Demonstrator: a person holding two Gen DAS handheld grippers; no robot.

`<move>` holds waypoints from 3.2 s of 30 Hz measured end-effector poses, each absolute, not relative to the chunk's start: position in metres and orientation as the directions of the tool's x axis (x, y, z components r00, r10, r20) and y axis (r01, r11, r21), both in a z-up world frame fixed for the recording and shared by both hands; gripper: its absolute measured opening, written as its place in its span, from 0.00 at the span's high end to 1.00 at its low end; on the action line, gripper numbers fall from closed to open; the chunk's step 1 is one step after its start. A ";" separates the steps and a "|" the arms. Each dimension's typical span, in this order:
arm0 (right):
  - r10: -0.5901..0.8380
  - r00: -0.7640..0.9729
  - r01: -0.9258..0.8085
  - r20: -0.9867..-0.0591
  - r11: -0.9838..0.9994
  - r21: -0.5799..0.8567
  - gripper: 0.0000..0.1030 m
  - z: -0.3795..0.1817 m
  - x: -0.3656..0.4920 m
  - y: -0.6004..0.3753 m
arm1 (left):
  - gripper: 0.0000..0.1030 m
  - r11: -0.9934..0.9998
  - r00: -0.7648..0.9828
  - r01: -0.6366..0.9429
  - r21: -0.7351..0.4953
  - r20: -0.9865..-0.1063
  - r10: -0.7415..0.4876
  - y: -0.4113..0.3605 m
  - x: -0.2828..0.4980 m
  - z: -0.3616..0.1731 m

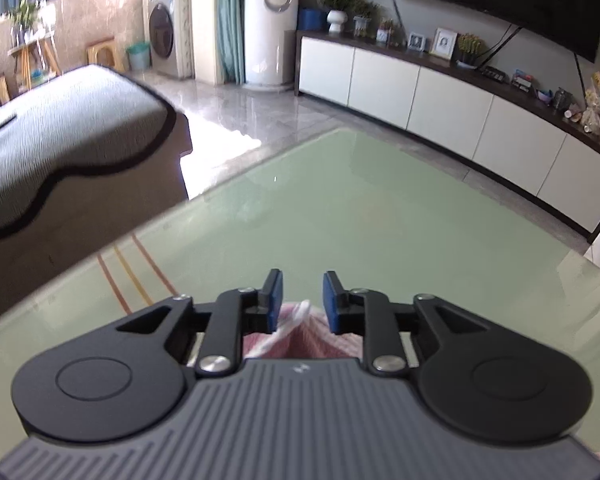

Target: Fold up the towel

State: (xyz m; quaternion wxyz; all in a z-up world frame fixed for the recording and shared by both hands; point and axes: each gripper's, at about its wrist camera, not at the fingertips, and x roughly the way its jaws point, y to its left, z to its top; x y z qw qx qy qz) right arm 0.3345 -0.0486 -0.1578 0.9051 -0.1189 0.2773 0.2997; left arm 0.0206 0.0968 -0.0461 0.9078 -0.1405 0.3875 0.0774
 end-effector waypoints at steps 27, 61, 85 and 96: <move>0.452 0.589 -0.652 -0.670 0.755 -0.063 0.86 -0.190 0.347 -0.032 | 0.86 0.975 0.647 -0.118 -0.187 -0.760 -0.068 0.068 0.043 -0.065; 0.392 0.666 -0.556 -0.634 0.828 -0.072 0.76 -0.153 0.339 -0.127 | 0.85 0.985 0.636 -0.061 -0.163 -0.766 -0.088 0.043 0.056 -0.058; 0.254 0.697 -0.396 -0.671 0.916 -0.064 0.67 -0.168 0.300 -0.320 | 0.53 0.866 0.574 0.482 -0.135 -0.698 -0.428 -0.170 0.036 -0.059; 0.313 0.682 -0.415 -0.661 0.910 0.001 0.64 -0.176 0.309 -0.332 | 0.53 0.887 0.541 0.449 -0.109 -0.757 -0.367 -0.187 0.045 -0.075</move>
